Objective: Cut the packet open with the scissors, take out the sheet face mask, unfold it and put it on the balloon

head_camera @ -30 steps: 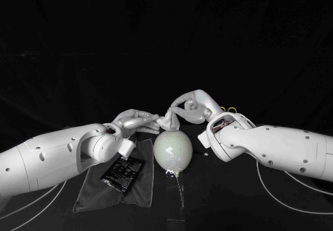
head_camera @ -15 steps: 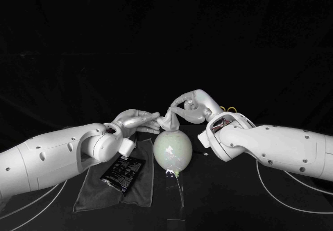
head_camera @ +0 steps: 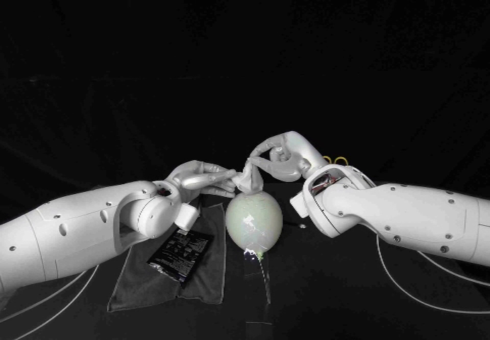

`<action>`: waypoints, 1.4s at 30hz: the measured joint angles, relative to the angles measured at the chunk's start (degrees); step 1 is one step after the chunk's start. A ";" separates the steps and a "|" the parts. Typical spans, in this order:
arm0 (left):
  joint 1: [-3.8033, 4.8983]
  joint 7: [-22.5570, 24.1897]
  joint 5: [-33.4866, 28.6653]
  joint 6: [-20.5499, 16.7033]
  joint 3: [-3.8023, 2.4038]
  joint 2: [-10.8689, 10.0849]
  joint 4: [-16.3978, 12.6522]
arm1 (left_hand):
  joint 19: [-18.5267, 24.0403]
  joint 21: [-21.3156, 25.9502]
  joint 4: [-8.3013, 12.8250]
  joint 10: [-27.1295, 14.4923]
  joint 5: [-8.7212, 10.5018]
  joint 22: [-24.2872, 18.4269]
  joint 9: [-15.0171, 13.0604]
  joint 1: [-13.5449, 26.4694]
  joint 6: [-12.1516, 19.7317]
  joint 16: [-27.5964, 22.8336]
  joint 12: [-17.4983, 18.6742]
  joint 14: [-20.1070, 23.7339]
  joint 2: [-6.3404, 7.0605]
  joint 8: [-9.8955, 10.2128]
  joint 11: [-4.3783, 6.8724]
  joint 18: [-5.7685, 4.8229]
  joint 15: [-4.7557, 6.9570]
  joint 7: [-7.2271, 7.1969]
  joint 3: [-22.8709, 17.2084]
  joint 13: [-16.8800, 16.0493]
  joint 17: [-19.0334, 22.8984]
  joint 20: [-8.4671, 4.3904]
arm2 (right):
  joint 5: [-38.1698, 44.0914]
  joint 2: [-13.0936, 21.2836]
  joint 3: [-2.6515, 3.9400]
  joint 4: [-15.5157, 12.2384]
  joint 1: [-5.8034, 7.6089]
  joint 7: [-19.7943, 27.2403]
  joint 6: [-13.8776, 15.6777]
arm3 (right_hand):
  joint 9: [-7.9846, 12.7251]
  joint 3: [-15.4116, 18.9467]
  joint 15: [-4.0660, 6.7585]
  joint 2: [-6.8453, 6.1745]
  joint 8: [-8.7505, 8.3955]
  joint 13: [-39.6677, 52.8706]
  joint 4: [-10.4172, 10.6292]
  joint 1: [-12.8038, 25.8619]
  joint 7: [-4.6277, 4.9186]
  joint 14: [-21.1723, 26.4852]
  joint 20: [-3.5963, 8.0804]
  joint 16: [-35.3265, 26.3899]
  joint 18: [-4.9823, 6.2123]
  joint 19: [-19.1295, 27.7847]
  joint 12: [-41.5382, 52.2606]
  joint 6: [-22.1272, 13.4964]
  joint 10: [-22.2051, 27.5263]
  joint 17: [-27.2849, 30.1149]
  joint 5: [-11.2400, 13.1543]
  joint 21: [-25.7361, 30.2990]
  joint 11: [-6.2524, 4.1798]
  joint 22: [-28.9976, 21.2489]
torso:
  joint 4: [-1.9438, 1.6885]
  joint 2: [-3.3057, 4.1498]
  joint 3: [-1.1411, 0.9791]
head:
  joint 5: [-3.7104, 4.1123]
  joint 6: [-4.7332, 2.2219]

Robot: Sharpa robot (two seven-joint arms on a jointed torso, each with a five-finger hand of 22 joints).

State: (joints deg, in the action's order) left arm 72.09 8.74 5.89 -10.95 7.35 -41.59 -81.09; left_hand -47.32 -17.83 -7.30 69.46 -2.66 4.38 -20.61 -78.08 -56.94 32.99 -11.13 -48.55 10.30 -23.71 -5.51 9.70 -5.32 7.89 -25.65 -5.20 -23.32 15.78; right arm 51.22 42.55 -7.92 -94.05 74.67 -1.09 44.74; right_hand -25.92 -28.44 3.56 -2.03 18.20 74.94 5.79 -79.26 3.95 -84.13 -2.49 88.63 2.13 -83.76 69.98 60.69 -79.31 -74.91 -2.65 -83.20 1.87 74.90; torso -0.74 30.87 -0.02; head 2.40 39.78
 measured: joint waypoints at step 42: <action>0.00 -0.16 1.26 -3.46 0.01 -0.45 0.21 | -1.40 -0.57 4.50 4.09 0.04 0.67 -0.11 -3.58 -3.32 -0.23 -0.64 -4.60 -1.96 -0.66 1.59 -0.44 1.53 -0.49 -7.53 -1.13 2.50 -1.03 | -0.01 1.05 -0.01 -0.13 0.01 -0.10 -0.19 | 0.00 -0.27 0.15 0.06 0.00 -0.02 -0.29 0.42 0.00 0.13 0.03 0.00 -0.03 -0.02 0.01 0.01 0.00 0.01 -0.01 -0.32 0.00 0.01 | 0.02 -0.01 0.00 | -0.40 -0.03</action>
State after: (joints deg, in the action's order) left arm 72.09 8.58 7.15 -14.41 7.36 -42.04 -80.88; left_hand -48.72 -18.40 -2.80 73.55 -2.62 5.05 -20.72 -81.66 -60.26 32.76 -11.77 -53.16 8.34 -24.38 -3.91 9.26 -3.78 7.39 -33.18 -6.34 -20.83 14.74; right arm 51.21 43.60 -7.92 -94.19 74.68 -1.19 44.55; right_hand -25.92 -28.71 3.72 -1.97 18.20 74.92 5.50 -78.83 3.96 -84.00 -2.45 88.63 2.10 -83.79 70.00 60.69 -79.31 -74.90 -2.66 -83.52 1.87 74.91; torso -0.73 30.86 -0.02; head 2.00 39.75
